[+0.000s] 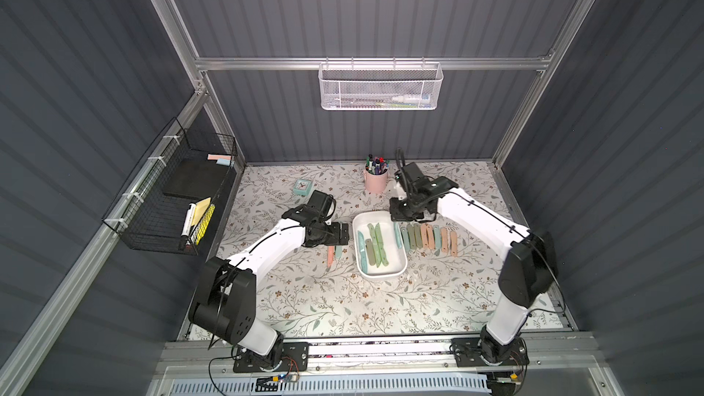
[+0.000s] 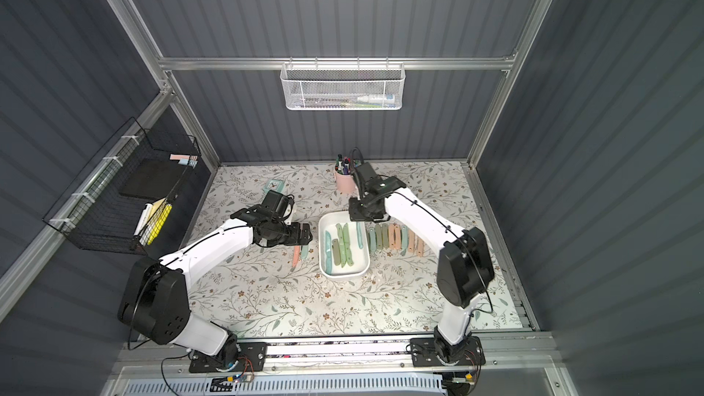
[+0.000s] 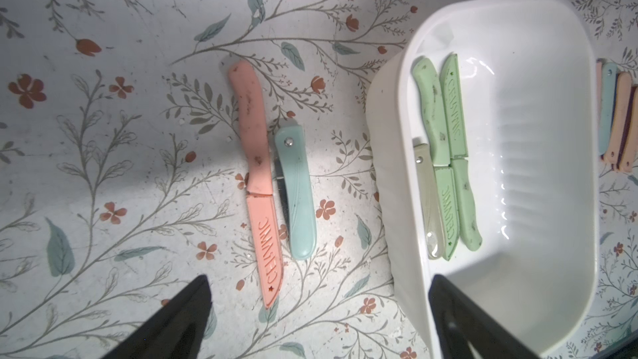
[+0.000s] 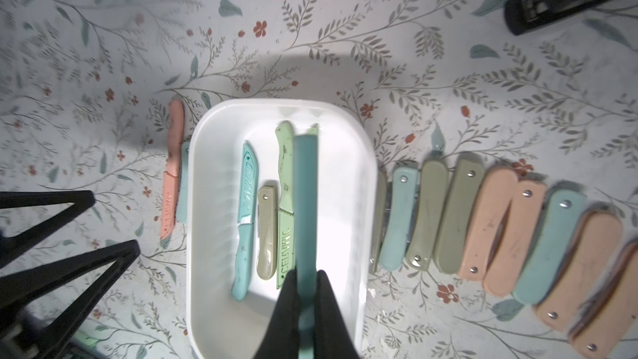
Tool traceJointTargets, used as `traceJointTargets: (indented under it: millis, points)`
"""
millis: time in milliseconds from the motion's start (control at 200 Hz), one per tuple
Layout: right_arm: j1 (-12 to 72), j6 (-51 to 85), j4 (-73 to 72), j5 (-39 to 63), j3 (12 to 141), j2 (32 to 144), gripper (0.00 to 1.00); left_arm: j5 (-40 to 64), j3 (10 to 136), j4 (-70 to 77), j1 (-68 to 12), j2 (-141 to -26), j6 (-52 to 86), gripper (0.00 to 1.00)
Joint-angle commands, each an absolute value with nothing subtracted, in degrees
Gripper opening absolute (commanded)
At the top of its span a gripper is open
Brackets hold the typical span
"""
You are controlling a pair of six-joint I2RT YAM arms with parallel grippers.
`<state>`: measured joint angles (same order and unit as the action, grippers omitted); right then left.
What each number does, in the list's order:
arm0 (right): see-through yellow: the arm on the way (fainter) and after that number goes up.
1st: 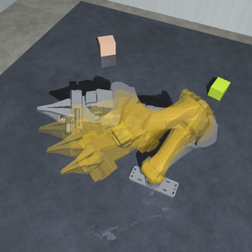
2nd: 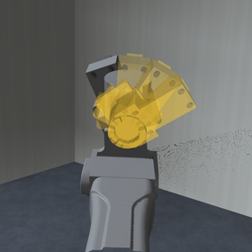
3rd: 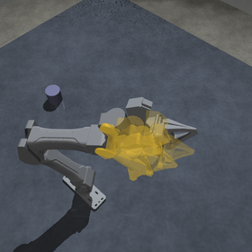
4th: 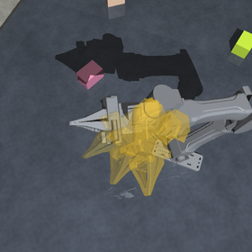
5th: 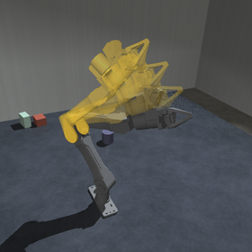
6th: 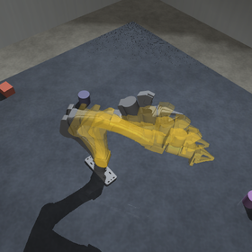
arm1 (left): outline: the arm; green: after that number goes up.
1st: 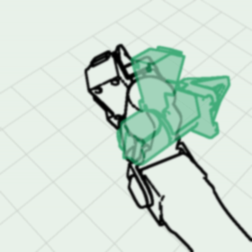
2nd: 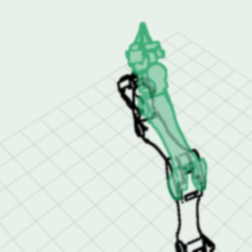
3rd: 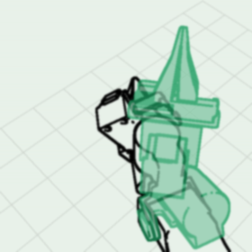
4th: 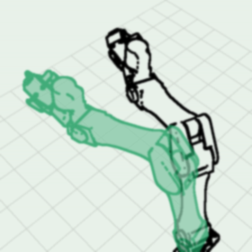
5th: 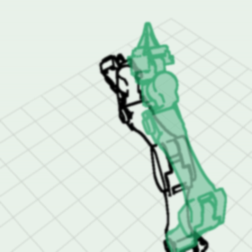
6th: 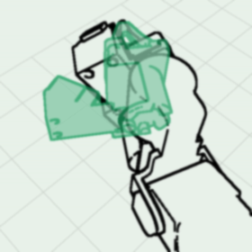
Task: Take the fruit knife out of the storage box
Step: Pick up the fruit knife from the storage box, then place the fruit knife at the center of the board.
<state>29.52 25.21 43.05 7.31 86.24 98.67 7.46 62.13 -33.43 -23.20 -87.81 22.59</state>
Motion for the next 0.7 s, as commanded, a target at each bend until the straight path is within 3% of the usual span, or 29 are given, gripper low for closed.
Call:
traceJointTargets:
  millis: [0,255,415,695]
  points:
    - [23.51,21.47,39.57,15.85,80.0,94.99,0.0,7.38,63.02,-34.34,-23.47,-88.79,21.49,0.99]
    - [6.44,15.52,38.58,17.02,67.13,87.27,0.0,7.47,62.97,-34.19,-23.47,-88.51,21.29,0.99]
    - [-3.24,15.09,36.28,20.26,62.72,90.31,0.0,7.87,62.88,-33.75,-23.42,-89.28,21.45,0.99]
    - [-6.86,14.78,35.34,15.45,65.64,99.33,0.0,8.24,62.71,-33.49,-23.47,-89.32,21.5,0.99]
